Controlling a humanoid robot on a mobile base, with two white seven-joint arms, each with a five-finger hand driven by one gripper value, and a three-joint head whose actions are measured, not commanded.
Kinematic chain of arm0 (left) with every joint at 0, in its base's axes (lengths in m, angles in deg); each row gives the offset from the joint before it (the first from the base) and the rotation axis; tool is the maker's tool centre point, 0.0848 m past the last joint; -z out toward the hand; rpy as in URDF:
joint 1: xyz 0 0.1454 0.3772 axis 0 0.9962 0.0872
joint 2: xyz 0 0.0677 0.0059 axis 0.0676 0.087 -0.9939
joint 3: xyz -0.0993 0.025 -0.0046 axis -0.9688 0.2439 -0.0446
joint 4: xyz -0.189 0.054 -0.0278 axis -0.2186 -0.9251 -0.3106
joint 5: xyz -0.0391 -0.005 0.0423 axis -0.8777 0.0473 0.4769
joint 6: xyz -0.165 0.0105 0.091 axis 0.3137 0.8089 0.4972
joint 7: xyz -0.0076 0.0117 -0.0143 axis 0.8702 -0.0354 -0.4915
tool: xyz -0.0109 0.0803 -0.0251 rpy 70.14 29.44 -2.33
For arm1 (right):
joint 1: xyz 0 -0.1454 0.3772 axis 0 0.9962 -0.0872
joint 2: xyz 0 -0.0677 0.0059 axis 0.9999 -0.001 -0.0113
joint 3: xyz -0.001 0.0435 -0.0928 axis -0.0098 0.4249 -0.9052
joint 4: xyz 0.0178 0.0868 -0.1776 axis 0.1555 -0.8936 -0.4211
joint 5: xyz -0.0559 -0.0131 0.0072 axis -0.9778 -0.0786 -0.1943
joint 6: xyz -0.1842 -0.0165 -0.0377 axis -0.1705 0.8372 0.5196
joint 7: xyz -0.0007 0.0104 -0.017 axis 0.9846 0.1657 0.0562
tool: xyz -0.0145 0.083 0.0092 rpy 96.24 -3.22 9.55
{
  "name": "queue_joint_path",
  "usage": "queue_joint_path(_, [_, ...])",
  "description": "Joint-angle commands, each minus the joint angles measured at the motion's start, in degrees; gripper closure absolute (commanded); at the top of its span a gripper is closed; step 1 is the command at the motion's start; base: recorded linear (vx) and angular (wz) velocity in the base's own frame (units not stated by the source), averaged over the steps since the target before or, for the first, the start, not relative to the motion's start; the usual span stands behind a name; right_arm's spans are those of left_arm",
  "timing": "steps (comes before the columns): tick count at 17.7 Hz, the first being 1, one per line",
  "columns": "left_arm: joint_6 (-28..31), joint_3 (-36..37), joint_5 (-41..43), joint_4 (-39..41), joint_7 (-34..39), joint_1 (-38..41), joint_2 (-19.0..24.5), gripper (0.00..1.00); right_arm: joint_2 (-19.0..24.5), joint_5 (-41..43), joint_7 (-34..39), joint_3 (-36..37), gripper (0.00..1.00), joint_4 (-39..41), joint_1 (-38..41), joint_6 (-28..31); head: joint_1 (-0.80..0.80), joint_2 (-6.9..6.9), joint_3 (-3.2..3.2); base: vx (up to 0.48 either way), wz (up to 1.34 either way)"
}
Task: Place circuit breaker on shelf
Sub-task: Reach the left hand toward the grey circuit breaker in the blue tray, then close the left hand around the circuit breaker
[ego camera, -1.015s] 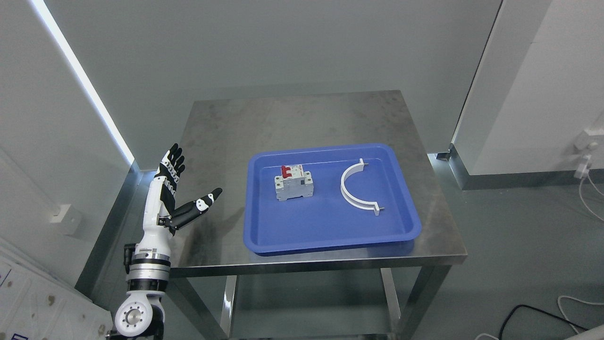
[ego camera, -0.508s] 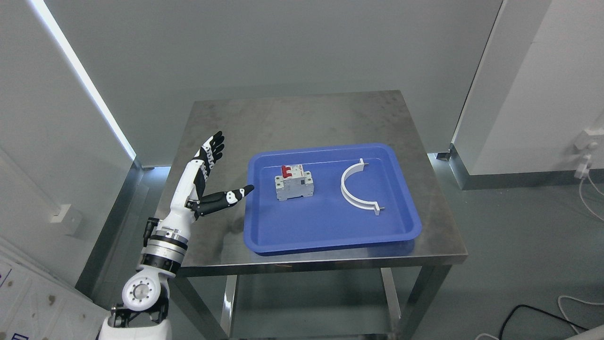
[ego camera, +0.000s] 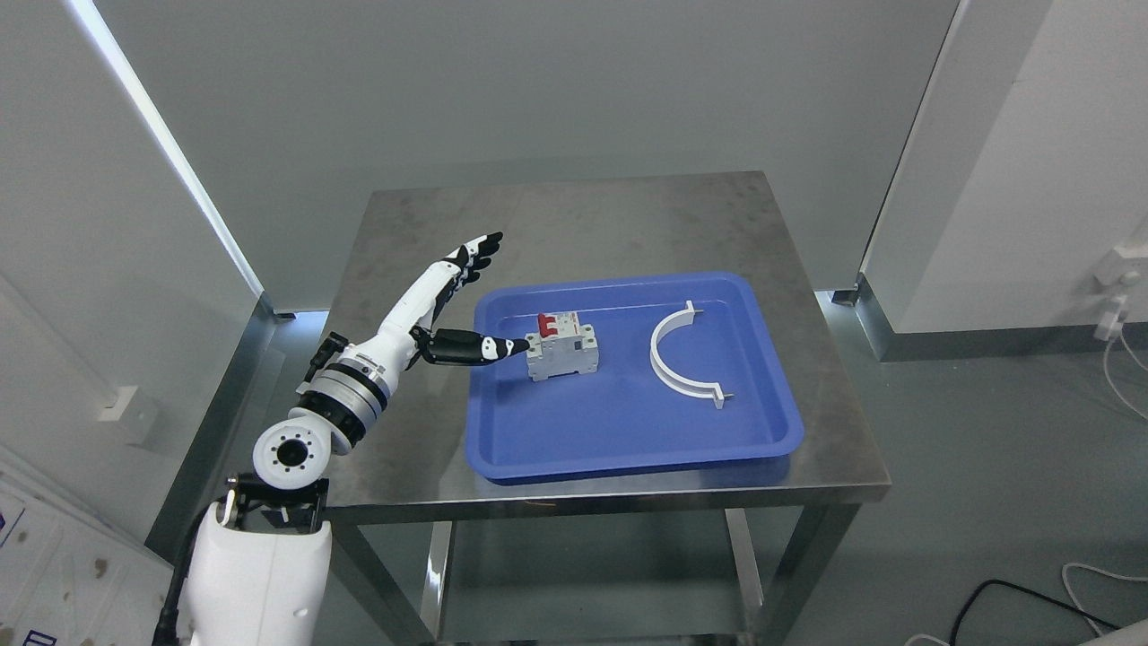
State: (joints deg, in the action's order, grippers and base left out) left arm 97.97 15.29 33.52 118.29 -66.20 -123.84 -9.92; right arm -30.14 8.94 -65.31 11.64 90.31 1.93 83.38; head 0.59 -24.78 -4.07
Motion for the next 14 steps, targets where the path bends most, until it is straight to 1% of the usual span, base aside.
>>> queue_joint_path(1, [0.5, 7.5, 4.1, -0.8, -1.5, -3.5, 1.0, 0.03, -1.0, 0.0, 0.2, 0.0, 0.0, 0.0, 0.0, 0.0, 0.0, 0.0, 0.0, 0.0, 0.0])
queue_joint_path(2, [1.0, 9.1, 4.1, -0.8, -1.7, -3.6, 0.9, 0.07, -1.0, 0.0, 0.2, 0.0, 0.0, 0.0, 0.0, 0.0, 0.0, 0.0, 0.0, 0.0, 0.0])
queue_joint_path(5, [5.2, 13.4, 4.1, -0.8, -2.3, -3.2, 0.2, 0.08, -1.0, 0.0, 0.2, 0.0, 0.0, 0.0, 0.0, 0.0, 0.0, 0.0, 0.0, 0.0, 0.0])
queue_joint_path(6, [6.3, 13.6, 5.3, -0.8, -2.8, -3.0, -0.3, 0.08, -1.0, 0.0, 0.2, 0.0, 0.0, 0.0, 0.0, 0.0, 0.0, 0.0, 0.0, 0.0, -0.01])
queue_joint_path(9, [6.5, 12.2, 14.6, -3.9, -3.1, -2.9, -1.0, 0.08, -1.0, 0.0, 0.2, 0.1, 0.0, 0.0, 0.0, 0.0, 0.0, 0.0, 0.0, 0.0, 0.0])
queue_joint_path(12, [6.5, 9.7, 16.8, -4.7, -3.1, -2.7, -1.7, 0.08, -1.0, 0.0, 0.2, 0.0, 0.0, 0.0, 0.1, 0.0, 0.0, 0.0, 0.0, 0.0, 0.0])
queue_joint_path(14, [6.5, 9.3, 16.9, -5.0, -3.0, -2.6, -2.1, 0.12, -1.0, 0.0, 0.2, 0.0, 0.0, 0.0, 0.1, 0.0, 0.0, 0.0, 0.0, 0.005, -0.03])
